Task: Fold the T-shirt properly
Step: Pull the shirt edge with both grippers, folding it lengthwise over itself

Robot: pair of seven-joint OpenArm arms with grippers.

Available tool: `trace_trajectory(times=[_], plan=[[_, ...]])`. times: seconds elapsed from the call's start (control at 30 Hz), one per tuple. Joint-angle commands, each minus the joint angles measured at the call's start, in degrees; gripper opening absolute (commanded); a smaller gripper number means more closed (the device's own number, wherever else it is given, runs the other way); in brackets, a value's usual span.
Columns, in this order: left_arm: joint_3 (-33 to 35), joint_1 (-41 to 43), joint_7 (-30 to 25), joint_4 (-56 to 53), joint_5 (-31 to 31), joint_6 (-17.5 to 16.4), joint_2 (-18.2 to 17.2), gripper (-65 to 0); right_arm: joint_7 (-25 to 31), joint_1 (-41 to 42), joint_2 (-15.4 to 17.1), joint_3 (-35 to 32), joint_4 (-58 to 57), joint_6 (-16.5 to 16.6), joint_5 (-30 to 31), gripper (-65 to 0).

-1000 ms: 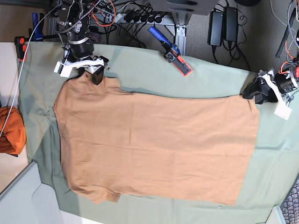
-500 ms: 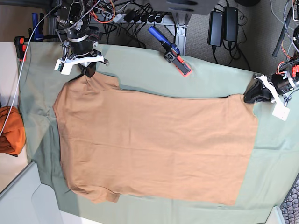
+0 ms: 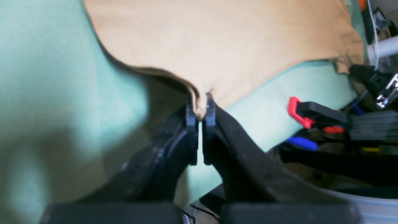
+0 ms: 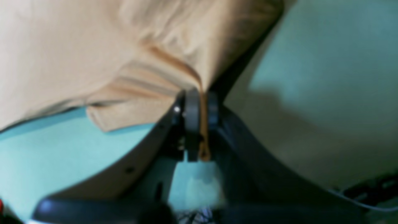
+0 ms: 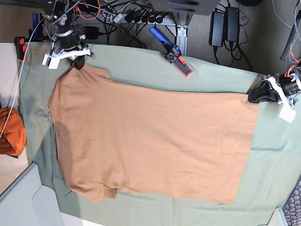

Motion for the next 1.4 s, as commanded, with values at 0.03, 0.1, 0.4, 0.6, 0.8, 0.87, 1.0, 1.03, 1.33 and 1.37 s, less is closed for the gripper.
trace_trajectory(times=[0.03, 0.1, 0.4, 0.6, 0.8, 0.87, 1.0, 1.03, 1.33, 1.37], plan=[[-0.9, -0.4, 0.3, 0.8, -3.1, -0.7, -1.4, -65.0, 0.6, -0.6, 1.6, 1.3, 1.9, 4.9, 1.5, -65.0], [-0.9, -0.5, 1.2, 1.1, -4.7, -0.7, -1.4, -65.0, 0.3, -0.6, 2.3, 1.7, 3.0, 5.2, 1.7, -65.0], [-0.9, -3.1, 2.2, 2.8, -6.9, -0.7, -1.7, -65.0, -1.1, 3.5, 3.4, 1.7, 6.3, 5.3, 1.7, -65.0], [-0.9, -6.4, 2.5, 2.8, -6.1, -0.7, -1.7, -65.0, -1.9, 8.2, 3.4, 1.6, 6.2, 6.3, 1.7, -65.0], [-0.2, -9.8, 1.0, 0.5, -2.6, -0.7, -1.7, -65.0, -2.1, 12.8, 3.6, 0.9, 3.8, 6.6, 1.4, -65.0], [0.5, -11.5, 0.8, -2.0, -2.5, -0.7, -1.7, -65.0, -2.0, 14.6, 3.8, 0.2, 1.6, 6.7, 1.2, -65.0], [1.6, -15.8, 0.6, -6.9, -2.5, -0.7, -1.7, -65.0, -2.1, 18.8, 5.5, -1.7, -3.1, 6.7, 0.8, -65.0], [1.6, -16.9, 0.6, -7.9, -2.5, -0.7, -1.7, -65.0, -2.0, 19.9, 6.0, -2.3, -4.2, 6.7, 0.3, -65.0], [1.7, -24.3, 0.0, -16.5, -1.6, -0.7, -1.7, -65.0, -2.1, 29.1, 8.9, -4.7, -13.6, 7.9, 0.0, -65.0], [2.0, -25.0, -0.3, -17.0, -1.0, -0.7, -1.7, -65.0, -2.1, 30.1, 9.2, -4.9, -14.5, 8.0, 0.0, -65.0]])
